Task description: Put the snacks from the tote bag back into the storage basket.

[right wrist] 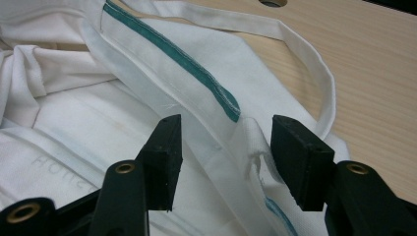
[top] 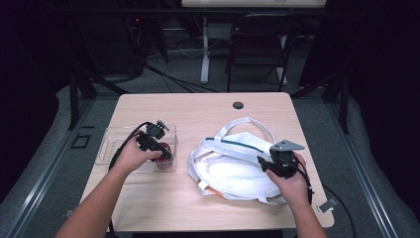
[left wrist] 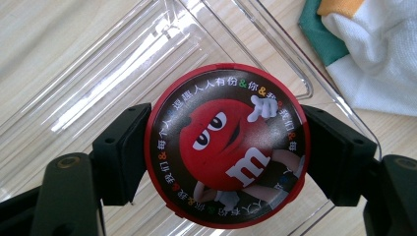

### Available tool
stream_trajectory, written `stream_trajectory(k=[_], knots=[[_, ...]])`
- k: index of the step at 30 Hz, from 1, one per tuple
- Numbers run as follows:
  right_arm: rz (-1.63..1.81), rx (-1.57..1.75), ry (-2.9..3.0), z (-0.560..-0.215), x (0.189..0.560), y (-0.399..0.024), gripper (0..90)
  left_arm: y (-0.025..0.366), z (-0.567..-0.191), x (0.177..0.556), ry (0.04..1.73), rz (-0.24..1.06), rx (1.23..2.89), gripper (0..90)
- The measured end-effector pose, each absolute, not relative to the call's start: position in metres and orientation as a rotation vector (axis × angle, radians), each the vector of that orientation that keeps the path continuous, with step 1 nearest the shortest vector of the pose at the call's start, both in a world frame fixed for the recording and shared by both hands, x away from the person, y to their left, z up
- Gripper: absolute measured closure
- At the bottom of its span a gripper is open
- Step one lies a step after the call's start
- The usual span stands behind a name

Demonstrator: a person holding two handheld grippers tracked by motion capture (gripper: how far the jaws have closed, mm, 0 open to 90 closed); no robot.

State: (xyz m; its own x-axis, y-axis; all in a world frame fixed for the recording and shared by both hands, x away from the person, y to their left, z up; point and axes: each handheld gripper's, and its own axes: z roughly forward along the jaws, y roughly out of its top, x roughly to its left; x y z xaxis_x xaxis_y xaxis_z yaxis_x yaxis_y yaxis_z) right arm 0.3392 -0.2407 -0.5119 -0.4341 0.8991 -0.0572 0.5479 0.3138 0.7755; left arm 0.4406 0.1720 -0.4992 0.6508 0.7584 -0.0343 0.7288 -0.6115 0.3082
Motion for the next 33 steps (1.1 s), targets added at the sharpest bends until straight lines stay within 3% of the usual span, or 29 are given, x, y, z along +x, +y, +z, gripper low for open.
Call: stream_trajectory(k=[33], knots=[[0.956, 1.282, 2.099, -0.512, 0.339, -0.241, 45.8, 0.174, -0.487, 0.441, 1.186, 0.148, 2.546, 25.4]])
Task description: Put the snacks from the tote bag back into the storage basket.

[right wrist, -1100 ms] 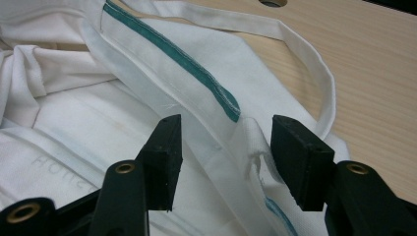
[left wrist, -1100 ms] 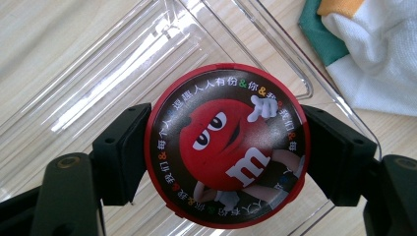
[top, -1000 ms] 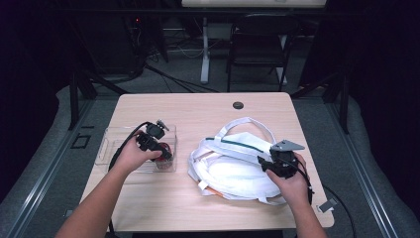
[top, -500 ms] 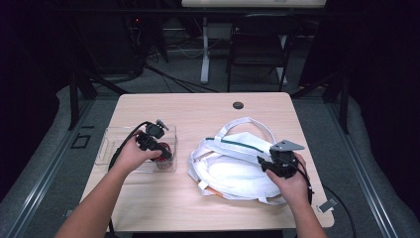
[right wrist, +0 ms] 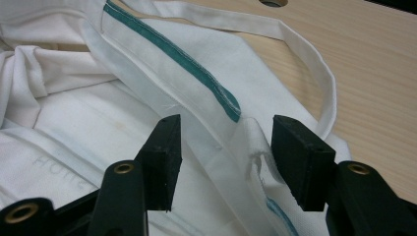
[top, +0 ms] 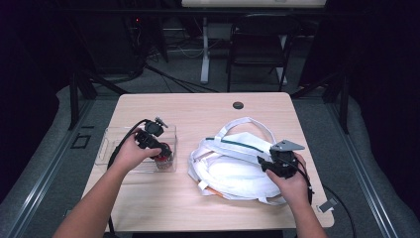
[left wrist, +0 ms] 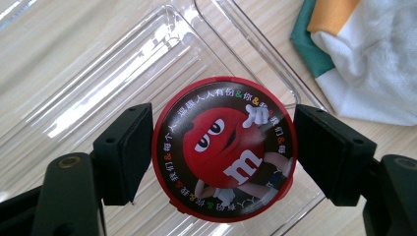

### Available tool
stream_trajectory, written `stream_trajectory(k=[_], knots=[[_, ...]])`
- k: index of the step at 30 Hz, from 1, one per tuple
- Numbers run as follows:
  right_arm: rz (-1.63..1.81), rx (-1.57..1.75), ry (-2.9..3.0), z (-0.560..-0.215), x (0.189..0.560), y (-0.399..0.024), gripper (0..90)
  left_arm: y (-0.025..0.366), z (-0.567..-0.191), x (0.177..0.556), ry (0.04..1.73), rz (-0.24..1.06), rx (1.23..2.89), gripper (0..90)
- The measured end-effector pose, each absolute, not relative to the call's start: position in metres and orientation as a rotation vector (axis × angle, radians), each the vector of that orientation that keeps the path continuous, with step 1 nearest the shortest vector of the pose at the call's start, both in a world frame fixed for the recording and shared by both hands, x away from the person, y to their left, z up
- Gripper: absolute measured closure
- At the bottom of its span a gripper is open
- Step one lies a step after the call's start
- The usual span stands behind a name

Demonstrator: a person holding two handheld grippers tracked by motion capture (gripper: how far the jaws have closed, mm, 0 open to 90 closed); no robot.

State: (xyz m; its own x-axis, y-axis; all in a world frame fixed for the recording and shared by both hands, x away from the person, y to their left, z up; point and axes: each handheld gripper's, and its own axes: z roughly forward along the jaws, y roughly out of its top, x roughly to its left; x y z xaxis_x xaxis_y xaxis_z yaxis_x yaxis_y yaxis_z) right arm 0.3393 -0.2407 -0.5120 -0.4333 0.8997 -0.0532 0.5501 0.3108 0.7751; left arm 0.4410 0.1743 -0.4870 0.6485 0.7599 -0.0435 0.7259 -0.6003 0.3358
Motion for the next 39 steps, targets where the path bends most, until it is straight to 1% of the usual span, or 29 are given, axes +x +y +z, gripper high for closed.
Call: stream_trajectory(k=[20, 23, 39], knots=[[0.959, 1.277, 2.098, -0.512, 0.340, -0.240, 45.8, 0.177, -0.479, 0.439, 1.186, 0.159, 2.519, 26.6], [0.957, 1.281, 2.099, -0.512, 0.340, -0.240, 45.8, 0.178, -0.477, 0.438, 1.200, 0.180, 2.512, 28.7], [0.957, 1.280, 2.098, -0.512, 0.340, -0.240, 45.7, 0.184, -0.465, 0.434, 1.189, 0.202, 2.498, 29.0]])
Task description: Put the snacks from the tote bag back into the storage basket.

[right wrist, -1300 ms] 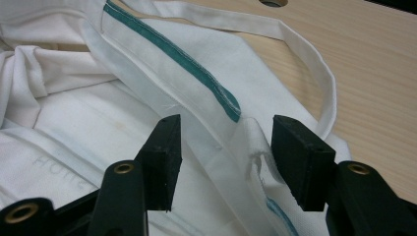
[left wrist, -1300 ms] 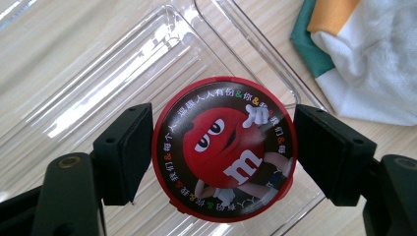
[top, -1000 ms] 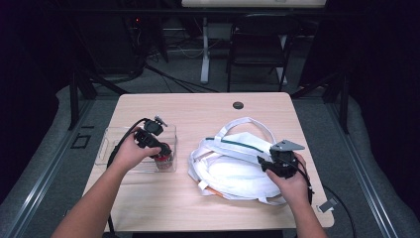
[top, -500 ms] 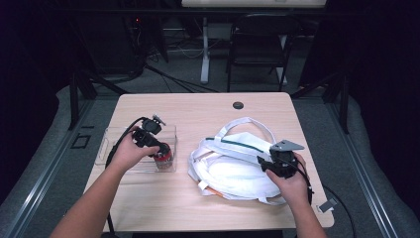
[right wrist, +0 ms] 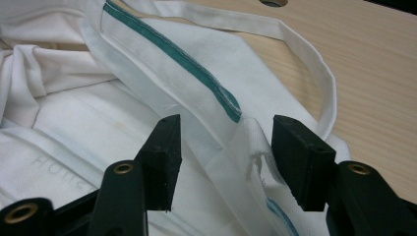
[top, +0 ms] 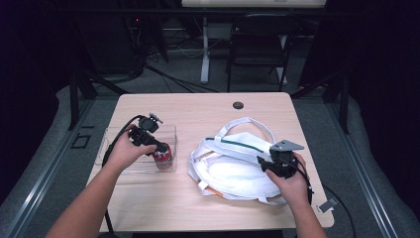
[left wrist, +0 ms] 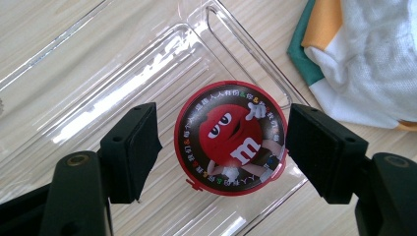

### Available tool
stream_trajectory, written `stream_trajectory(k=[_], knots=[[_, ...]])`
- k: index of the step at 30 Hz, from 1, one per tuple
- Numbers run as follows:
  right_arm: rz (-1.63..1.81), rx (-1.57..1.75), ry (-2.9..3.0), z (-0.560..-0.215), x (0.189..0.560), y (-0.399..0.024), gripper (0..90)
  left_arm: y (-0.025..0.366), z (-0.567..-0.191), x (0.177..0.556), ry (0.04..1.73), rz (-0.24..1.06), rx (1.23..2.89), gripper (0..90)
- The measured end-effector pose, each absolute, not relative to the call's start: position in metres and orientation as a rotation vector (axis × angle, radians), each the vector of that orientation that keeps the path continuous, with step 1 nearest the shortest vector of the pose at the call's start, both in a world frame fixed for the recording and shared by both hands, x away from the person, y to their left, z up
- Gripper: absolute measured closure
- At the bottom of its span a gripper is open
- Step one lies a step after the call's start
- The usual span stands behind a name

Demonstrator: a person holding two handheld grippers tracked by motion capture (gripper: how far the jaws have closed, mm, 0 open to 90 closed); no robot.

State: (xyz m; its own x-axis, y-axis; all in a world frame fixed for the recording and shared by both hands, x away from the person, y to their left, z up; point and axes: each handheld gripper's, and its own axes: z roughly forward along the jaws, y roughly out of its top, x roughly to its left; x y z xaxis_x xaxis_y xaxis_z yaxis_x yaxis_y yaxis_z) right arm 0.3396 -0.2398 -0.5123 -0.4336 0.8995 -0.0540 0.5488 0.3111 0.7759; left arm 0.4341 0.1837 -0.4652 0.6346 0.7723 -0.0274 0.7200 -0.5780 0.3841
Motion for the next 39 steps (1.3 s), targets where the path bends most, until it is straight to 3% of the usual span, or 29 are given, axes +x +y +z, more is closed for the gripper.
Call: stream_trajectory(k=[39], knots=[[0.953, 1.271, 2.097, -0.512, 0.339, -0.239, 45.7, 0.173, -0.433, 0.409, 1.089, 0.271, 2.461, 32.7]])
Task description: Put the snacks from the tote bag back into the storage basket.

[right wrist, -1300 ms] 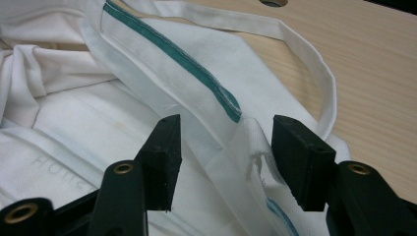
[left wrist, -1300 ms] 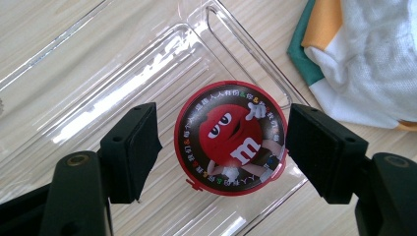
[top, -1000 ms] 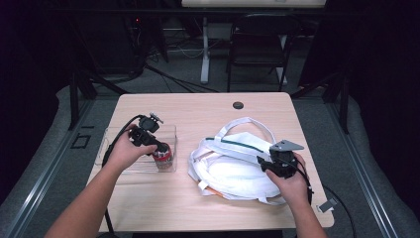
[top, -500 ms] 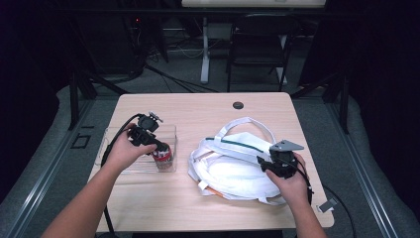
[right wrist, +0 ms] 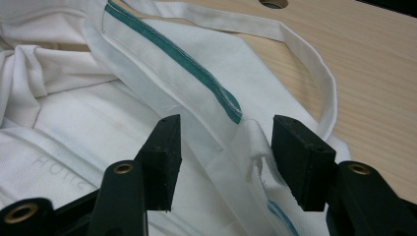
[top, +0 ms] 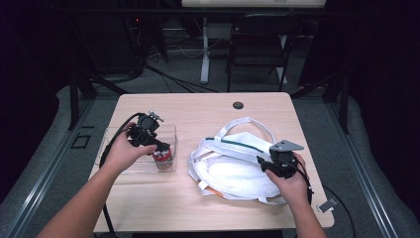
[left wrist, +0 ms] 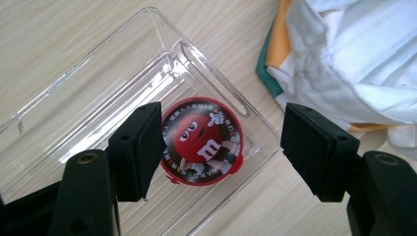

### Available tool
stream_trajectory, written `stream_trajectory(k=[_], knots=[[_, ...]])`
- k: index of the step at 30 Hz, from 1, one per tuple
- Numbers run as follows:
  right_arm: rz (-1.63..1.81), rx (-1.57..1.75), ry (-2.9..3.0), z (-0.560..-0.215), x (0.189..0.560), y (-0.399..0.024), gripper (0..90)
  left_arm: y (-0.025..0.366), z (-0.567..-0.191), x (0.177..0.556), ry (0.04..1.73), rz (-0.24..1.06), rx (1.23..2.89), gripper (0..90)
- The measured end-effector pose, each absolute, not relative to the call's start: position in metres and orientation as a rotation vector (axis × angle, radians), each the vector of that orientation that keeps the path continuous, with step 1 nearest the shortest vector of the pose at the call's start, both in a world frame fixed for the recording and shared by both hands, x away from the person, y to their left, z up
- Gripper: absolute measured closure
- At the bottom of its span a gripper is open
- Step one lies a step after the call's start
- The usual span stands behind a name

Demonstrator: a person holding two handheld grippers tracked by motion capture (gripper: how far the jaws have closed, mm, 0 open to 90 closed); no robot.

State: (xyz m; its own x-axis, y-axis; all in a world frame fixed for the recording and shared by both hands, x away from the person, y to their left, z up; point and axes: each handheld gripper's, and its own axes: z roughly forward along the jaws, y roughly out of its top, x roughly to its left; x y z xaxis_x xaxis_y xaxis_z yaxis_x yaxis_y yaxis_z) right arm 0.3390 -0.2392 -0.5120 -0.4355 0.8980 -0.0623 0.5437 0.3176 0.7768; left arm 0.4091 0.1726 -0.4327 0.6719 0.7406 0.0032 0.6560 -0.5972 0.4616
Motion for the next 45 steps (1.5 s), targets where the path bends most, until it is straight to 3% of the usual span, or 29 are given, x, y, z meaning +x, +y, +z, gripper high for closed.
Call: stream_trajectory(k=[23, 45], knots=[[0.953, 1.265, 2.094, -0.512, 0.338, -0.239, 45.5, 0.147, -0.424, 0.375, 0.938, 0.271, 2.437, 37.6], [0.962, 1.259, 2.089, -0.510, 0.337, -0.239, 45.5, 0.135, -0.449, 0.345, 0.873, 0.277, 2.423, 40.6]])
